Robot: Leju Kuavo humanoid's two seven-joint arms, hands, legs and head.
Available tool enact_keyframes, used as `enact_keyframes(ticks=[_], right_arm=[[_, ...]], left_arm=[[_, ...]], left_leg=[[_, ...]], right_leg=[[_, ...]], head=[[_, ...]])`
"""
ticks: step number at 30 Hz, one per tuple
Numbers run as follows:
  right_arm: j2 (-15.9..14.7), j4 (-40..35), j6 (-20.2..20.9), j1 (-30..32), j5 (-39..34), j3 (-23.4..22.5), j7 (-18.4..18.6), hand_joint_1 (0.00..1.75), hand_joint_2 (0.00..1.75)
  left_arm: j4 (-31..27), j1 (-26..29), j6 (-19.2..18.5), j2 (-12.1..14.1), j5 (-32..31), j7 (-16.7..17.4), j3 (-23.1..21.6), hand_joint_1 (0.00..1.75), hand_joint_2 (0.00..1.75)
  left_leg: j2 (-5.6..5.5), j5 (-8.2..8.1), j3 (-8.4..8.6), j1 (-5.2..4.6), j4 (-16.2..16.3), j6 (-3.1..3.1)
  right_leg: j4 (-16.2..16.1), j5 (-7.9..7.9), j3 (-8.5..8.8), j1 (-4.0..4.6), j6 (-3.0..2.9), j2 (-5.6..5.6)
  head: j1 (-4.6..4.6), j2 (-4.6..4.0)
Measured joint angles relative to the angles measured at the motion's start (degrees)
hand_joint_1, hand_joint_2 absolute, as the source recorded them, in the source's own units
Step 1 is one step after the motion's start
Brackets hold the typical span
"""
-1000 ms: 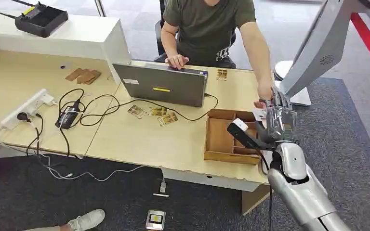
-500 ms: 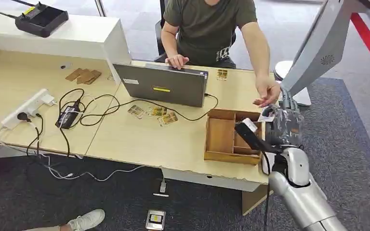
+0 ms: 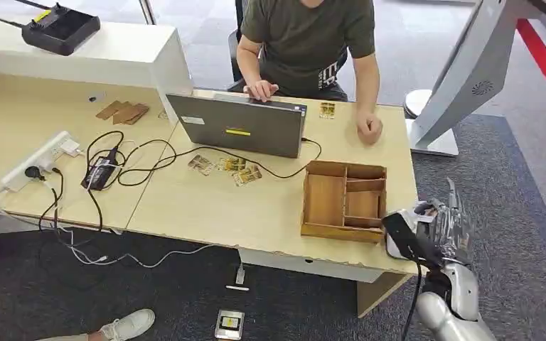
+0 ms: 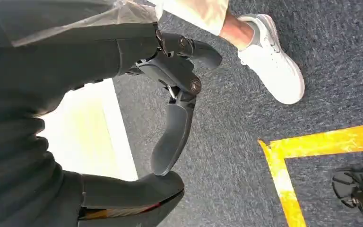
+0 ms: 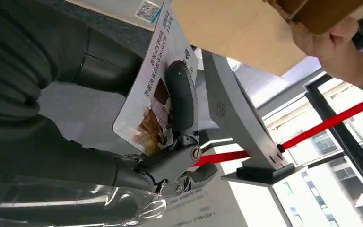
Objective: Pass the card to the sensor for recognition and then transmit it.
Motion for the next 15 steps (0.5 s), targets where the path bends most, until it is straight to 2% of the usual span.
enact_keyframes(ticks=[7, 15], right_arm=[[0.1, 3.8, 0.4, 1.9, -2.5, -0.2, -1.8, 1.75, 1.75], [0.8, 7.3, 2.0, 2.2, -3.2, 0.7, -1.7, 1.75, 1.75]], left_arm=[[0.0, 0.4, 0.3, 0.1, 0.2, -0.1, -0.1, 0.0, 1.75], [0.0, 0.7, 0.3, 0.4, 0.2, -0.4, -0.1, 0.0, 1.75]], left_leg=[[0.0, 0.0, -0.01, 0.0, 0.0, 0.0], [0.01, 0.0, -0.01, 0.0, 0.0, 0.0]], right_leg=[[0.0, 0.0, 0.0, 0.0, 0.0, 0.0], [0.0, 0.0, 0.0, 0.0, 0.0, 0.0]], head=[[0.0, 0.0], [0.0, 0.0]])
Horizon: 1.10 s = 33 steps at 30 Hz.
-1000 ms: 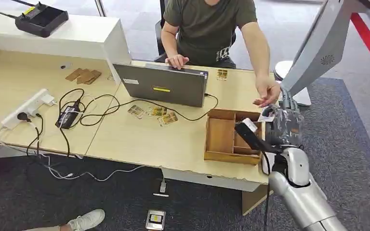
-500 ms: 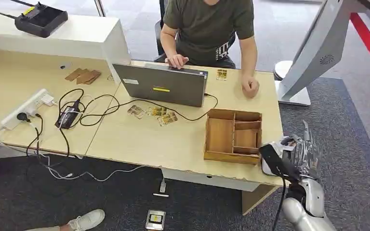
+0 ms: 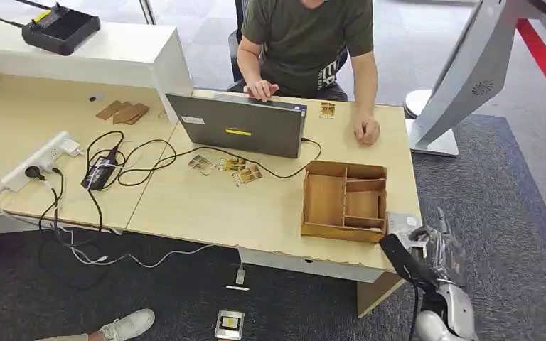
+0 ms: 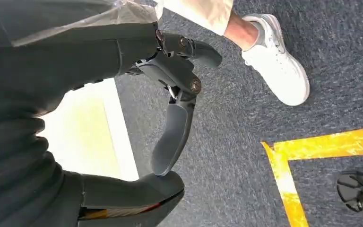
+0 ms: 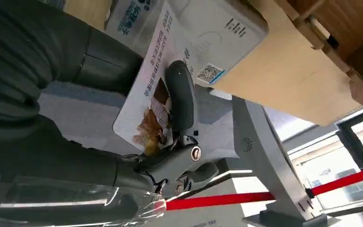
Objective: Pass the card to the sensor for recognition and then transmit it.
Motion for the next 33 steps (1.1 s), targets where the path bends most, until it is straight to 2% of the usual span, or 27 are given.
enact_keyframes(ticks=[3, 11, 20, 23, 27, 33], right_arm=[[0.2, 0.8, 1.4, -0.1, 0.4, 0.5, 1.9, 1.75, 1.75], [-0.2, 0.9, 1.8, -1.4, 0.8, 1.8, 5.4, 1.75, 1.75], [-1.9, -5.8, 4.3, -4.0, 6.8, 2.5, 8.8, 1.75, 1.75], [-2.1, -9.2, 6.3, -5.2, 8.4, 2.6, 8.9, 1.75, 1.75], [-1.5, -12.9, 10.4, -7.4, 3.3, 2.9, 6.4, 1.75, 1.75], [0.9, -14.0, 15.7, -11.7, 1.0, 3.9, 5.2, 1.75, 1.75]], left_arm=[[0.0, 0.1, 0.0, 0.0, 0.0, 0.0, 0.0, 0.0, 1.75], [0.0, 0.1, 0.0, 0.1, -0.2, 0.0, 0.0, 0.0, 1.75], [0.0, 0.1, 0.0, 0.2, -0.9, 0.0, -0.1, 0.0, 1.75], [0.0, -0.1, -0.1, 0.2, -1.3, 0.2, -0.1, 0.0, 1.75], [0.0, -0.6, -0.5, 0.2, -2.1, 0.6, -0.2, 0.0, 1.75], [0.0, -2.0, -1.3, -0.1, -2.9, 1.4, -0.7, 0.0, 1.75]], left_leg=[[0.0, 0.0, -0.01, 0.0, 0.0, 0.0], [0.0, 0.01, 0.01, -0.01, 0.0, 0.0], [0.01, 0.01, 0.02, 0.0, 0.0, 0.0], [0.02, 0.01, 0.02, 0.0, 0.0, 0.0], [0.02, 0.02, 0.03, 0.0, 0.0, -0.02], [0.01, 0.05, 0.02, 0.0, 0.0, -0.04]], right_leg=[[0.0, 0.0, 0.0, 0.0, 0.0, 0.0], [0.0, 0.01, 0.03, -0.01, 0.0, 0.0], [0.0, 0.01, 0.03, -0.01, 0.0, 0.0], [0.0, 0.01, 0.02, -0.01, 0.0, 0.0], [0.1, 0.01, 0.02, 0.0, 0.0, 0.0], [0.1, 0.03, 0.02, 0.0, -0.02, 0.0]], head=[[0.0, 0.0], [0.0, 0.0], [0.0, 0.0], [0.0, 0.0], [0.0, 0.0], [0.0, 0.0]])
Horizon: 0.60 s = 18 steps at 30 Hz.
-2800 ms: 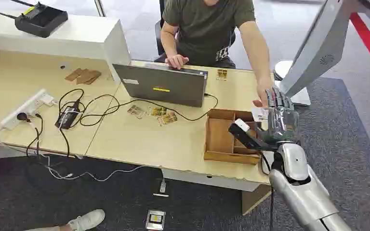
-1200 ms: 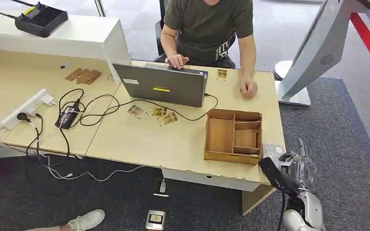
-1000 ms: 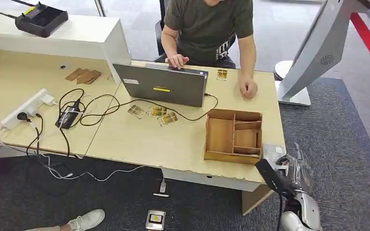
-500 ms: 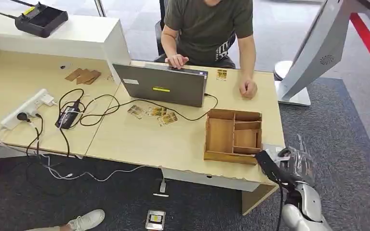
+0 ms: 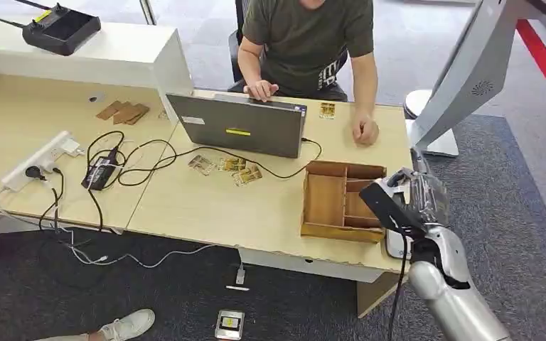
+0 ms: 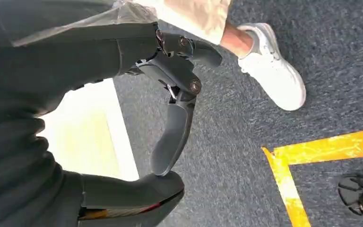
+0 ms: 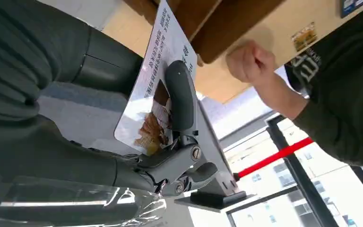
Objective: Pass the card to the sensor for recognition and then transmit it.
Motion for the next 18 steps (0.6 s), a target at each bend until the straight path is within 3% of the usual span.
enact_keyframes(ticks=[9, 18], right_arm=[[3.7, 2.6, 1.6, -5.0, -6.8, 1.5, -1.7, 1.75, 1.75], [5.5, 5.3, 1.4, -7.4, -8.2, 2.8, -2.2, 1.75, 1.75]], left_arm=[[0.0, -1.6, -1.0, -0.6, -0.5, 1.1, -0.6, 0.0, 1.75], [0.0, -2.1, -1.3, -0.8, -0.5, 1.6, -0.9, 0.0, 1.75]], left_leg=[[-0.01, 0.0, -0.02, 0.0, 0.0, 0.0], [-0.01, 0.0, -0.03, 0.0, 0.0, 0.0]], right_leg=[[0.0, 0.0, -0.02, 0.0, 0.0, 0.0], [0.0, 0.0, -0.03, 0.0, 0.0, 0.0]], head=[[0.0, 0.0], [0.0, 0.0]])
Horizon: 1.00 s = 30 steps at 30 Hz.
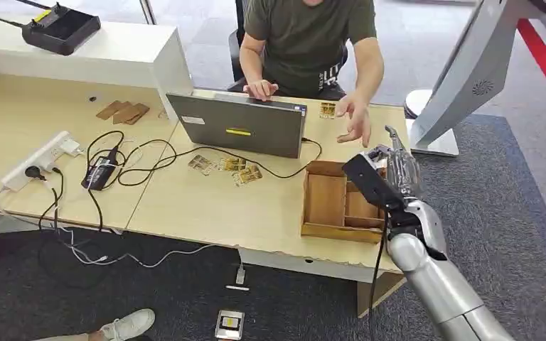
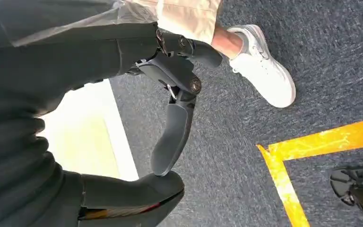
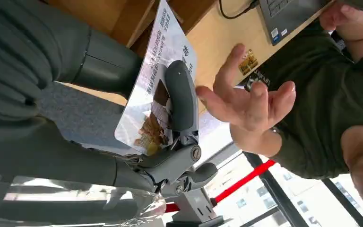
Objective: Pass the card to the sensor for recognition and then transmit it.
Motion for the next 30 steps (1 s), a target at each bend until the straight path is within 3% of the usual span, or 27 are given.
enact_keyframes(ticks=[9, 10, 11, 17, 22, 25, 30], right_arm=[[0.4, 1.9, -1.0, -1.1, -1.1, 1.2, -0.5, 1.75, 1.75], [0.5, 2.1, -1.2, -1.2, -1.3, 1.3, -0.5, 1.62, 1.75], [0.5, 2.4, -1.3, -1.2, -1.5, 1.4, -0.6, 0.03, 1.75], [0.5, 3.5, -2.9, -1.2, -3.7, 1.5, -0.9, 0.0, 1.75], [-0.1, 3.5, -6.8, 0.7, -4.6, 1.4, -1.8, 0.0, 1.75], [-0.7, 3.4, -9.2, 2.3, -1.0, 1.4, -1.1, 0.0, 1.75], [-2.0, 0.8, -11.1, 5.9, 11.0, 1.5, 1.9, 0.0, 1.75]], left_arm=[[0.0, -0.1, -0.3, 0.0, 0.0, 0.0, 0.0, 0.0, 1.75], [0.0, -0.1, -0.3, 0.0, -0.2, 0.1, -0.1, 0.0, 1.75], [0.0, -0.2, -0.3, 0.0, -0.4, 0.2, -0.1, 0.0, 1.75], [0.0, -0.6, -0.3, 0.0, -1.0, 0.4, -0.8, 0.0, 1.75], [0.0, -0.7, -0.3, 0.0, -1.4, 0.3, -1.1, 0.0, 1.75], [0.0, -0.7, -0.2, 0.0, -1.2, 0.1, -1.3, 0.0, 1.75], [0.0, -0.2, 0.3, 0.1, -0.2, -0.7, -1.3, 0.0, 1.75]], left_leg=[[0.0, 0.0, 0.0, 0.0, 0.0, 0.0], [0.0, 0.0, 0.0, 0.0, 0.0, 0.0], [0.0, 0.0, 0.0, 0.0, 0.0, 0.0], [0.01, 0.0, 0.01, 0.0, 0.0, 0.0], [0.01, 0.0, 0.01, 0.0, 0.0, 0.0], [0.01, -0.01, 0.0, 0.0, 0.0, 0.0], [0.01, -0.01, 0.0, 0.0, 0.0, 0.0]], right_leg=[[0.0, 0.0, 0.0, 0.0, 0.0, 0.0], [0.0, 0.0, 0.0, 0.0, 0.0, 0.0], [0.0, 0.0, -0.01, 0.0, 0.0, 0.0], [0.0, 0.0, -0.02, 0.0, 0.0, 0.0], [0.0, 0.0, -0.02, 0.0, 0.0, 0.0], [0.0, 0.0, -0.03, 0.0, 0.0, 0.0], [0.0, -0.01, -0.03, 0.0, 0.0, 0.0]], head=[[0.0, 0.0], [0.0, 0.0], [0.0, 0.0], [0.0, 0.0], [0.0, 0.0], [0.0, 0.0], [0.0, 0.0]])
